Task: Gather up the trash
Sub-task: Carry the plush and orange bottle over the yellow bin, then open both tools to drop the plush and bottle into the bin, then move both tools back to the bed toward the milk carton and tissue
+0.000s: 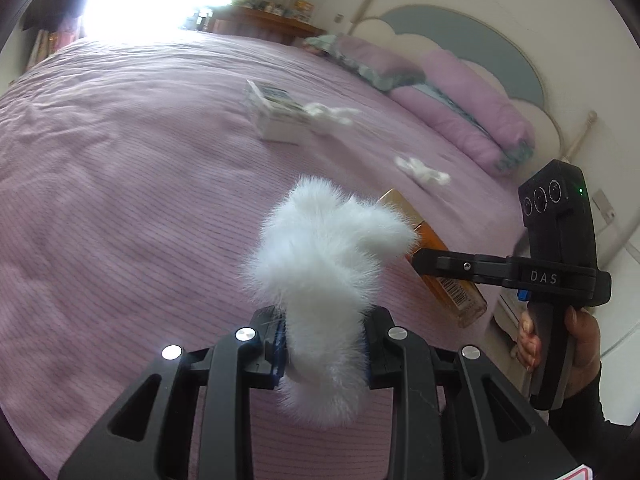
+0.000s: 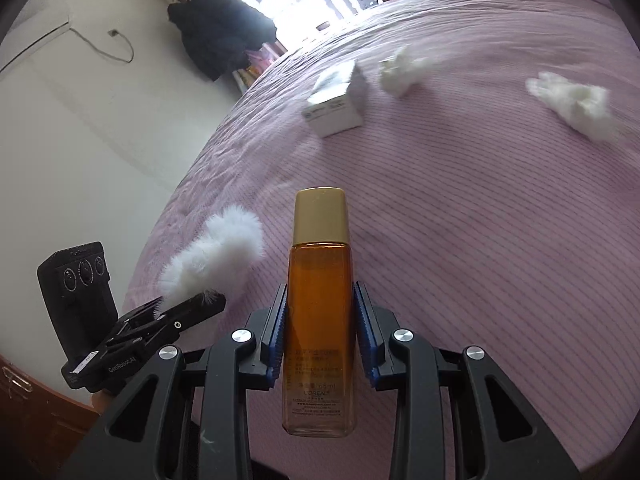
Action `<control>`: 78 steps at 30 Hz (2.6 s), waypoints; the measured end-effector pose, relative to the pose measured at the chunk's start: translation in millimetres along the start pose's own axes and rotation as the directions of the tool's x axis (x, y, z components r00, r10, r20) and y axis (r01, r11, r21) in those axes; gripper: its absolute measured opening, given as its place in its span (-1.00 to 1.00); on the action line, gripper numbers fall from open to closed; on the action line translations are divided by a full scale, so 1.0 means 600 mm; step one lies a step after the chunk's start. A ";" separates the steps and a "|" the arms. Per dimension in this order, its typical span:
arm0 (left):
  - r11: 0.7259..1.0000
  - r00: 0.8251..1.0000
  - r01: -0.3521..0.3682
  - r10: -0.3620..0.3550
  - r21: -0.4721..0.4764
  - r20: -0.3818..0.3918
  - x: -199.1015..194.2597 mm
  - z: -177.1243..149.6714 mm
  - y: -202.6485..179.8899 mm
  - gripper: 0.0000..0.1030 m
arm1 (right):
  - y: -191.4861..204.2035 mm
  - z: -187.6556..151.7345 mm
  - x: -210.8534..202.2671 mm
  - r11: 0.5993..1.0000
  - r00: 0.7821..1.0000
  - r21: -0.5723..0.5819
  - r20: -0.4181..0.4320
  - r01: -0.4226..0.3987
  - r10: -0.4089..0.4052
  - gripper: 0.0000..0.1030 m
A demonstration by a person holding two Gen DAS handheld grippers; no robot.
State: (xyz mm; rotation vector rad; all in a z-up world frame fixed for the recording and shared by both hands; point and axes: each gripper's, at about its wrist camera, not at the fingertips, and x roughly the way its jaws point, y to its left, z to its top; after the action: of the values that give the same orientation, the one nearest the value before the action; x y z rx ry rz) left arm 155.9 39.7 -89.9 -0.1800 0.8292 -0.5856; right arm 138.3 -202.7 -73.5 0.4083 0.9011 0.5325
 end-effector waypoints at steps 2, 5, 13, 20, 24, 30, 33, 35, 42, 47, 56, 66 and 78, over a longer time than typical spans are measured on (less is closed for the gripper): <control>0.999 1.000 0.024 -0.024 0.023 -0.014 0.013 -0.010 -0.033 -0.46 | -0.022 -0.022 -0.035 1.000 1.000 0.024 0.021 0.010 -0.010 -0.40; 0.995 0.996 0.071 -0.067 0.073 -0.050 0.038 -0.027 -0.090 -0.46 | -0.059 -0.058 -0.094 0.997 0.997 0.067 0.067 0.025 -0.029 -0.40; 0.958 0.970 0.215 -0.187 0.190 -0.157 0.109 -0.070 -0.254 -0.46 | -0.142 -0.165 -0.246 0.980 0.973 0.180 0.197 0.081 -0.116 -0.40; 0.913 0.930 0.322 -0.254 0.250 -0.266 0.170 -0.121 -0.366 -0.46 | -0.204 -0.271 -0.326 0.942 0.946 0.314 0.253 0.117 -0.202 -0.40; 0.891 0.895 0.373 -0.272 0.259 -0.352 0.218 -0.152 -0.418 -0.46 | -0.252 -0.341 -0.359 0.895 0.930 0.424 0.255 0.137 -0.263 -0.40; 0.875 0.842 0.414 -0.264 0.249 -0.471 0.297 -0.205 -0.476 -0.46 | -0.324 -0.447 -0.388 0.801 0.909 0.587 0.260 0.118 -0.325 -0.40; 0.870 0.802 0.439 -0.266 0.226 -0.534 0.334 -0.231 -0.491 -0.41 | -0.352 -0.486 -0.395 0.752 0.899 0.641 0.223 0.156 -0.377 -0.40; 0.869 0.782 0.444 -0.256 0.219 -0.569 0.360 -0.251 -0.501 -0.29 | -0.370 -0.509 -0.396 0.722 0.896 0.669 0.195 0.176 -0.399 -0.40; 0.898 0.768 0.394 -0.202 0.199 -0.607 0.401 -0.268 -0.504 0.60 | -0.411 -0.564 -0.372 0.660 0.909 0.726 0.121 0.194 -0.400 -0.40; 0.906 0.762 0.375 -0.182 0.195 -0.621 0.413 -0.271 -0.504 0.63 | -0.425 -0.574 -0.310 0.654 0.939 0.733 0.059 0.189 -0.338 -0.40; 0.899 0.749 0.391 -0.186 0.197 -0.636 0.418 -0.273 -0.506 0.68 | -0.418 -0.567 -0.256 0.659 0.965 0.728 -0.009 0.186 -0.262 0.13; 0.886 0.757 0.402 -0.180 0.231 -0.629 0.410 -0.276 -0.512 0.68 | -0.412 -0.563 -0.285 0.670 0.958 0.721 0.029 0.177 -0.284 0.16; 0.880 0.759 0.410 -0.184 0.240 -0.624 0.406 -0.275 -0.513 0.68 | -0.409 -0.562 -0.301 0.677 0.956 0.711 0.022 0.189 -0.291 0.16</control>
State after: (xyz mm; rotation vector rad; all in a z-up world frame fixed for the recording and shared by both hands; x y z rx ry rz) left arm 34.1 -338.6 -242.7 0.2344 1.2867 -1.1307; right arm -165.9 -467.8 -283.0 0.9989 0.9898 -0.1221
